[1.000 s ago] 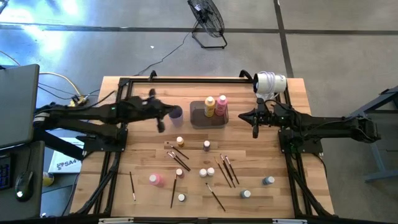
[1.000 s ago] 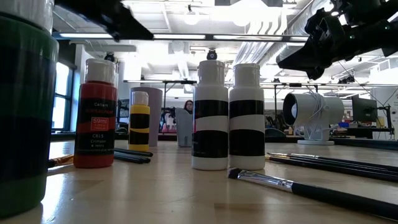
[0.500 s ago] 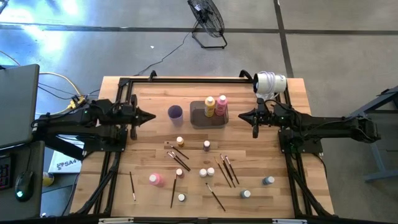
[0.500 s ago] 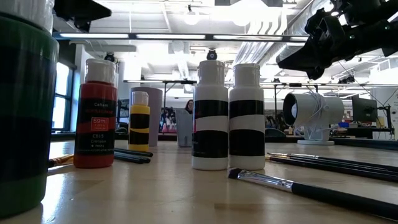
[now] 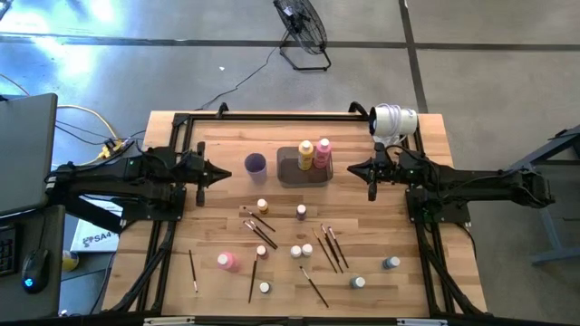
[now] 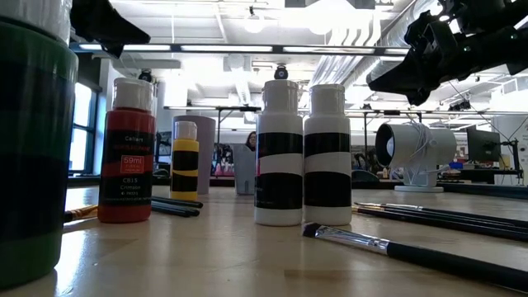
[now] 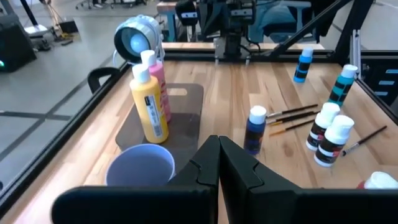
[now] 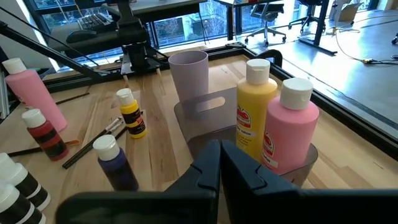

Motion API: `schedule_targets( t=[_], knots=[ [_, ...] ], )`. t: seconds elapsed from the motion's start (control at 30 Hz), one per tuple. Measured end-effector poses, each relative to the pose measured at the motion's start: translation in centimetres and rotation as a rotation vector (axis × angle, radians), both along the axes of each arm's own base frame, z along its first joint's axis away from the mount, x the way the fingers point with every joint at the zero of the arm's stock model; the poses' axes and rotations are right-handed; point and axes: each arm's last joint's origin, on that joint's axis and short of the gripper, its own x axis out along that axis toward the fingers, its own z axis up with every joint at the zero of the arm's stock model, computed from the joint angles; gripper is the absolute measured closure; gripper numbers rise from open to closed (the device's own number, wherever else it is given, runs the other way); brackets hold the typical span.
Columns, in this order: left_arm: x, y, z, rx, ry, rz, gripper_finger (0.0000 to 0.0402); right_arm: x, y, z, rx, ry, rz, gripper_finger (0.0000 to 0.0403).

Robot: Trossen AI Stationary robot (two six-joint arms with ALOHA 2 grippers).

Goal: Pick & Place Paint Supplies
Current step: Put the silver paint brush into the purple cup

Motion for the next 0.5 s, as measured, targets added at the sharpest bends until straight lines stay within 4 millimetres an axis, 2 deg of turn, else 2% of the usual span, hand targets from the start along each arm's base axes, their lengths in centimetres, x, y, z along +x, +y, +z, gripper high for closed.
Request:
schedule_targets(
  t=[0.5],
  knots=[
    [0.74,0.05,-0.41,-0.005,0.041,0.001,0.0401,0.00,0.00,-0.01,0.000,0.000,0.000,0.0398]
  ],
)
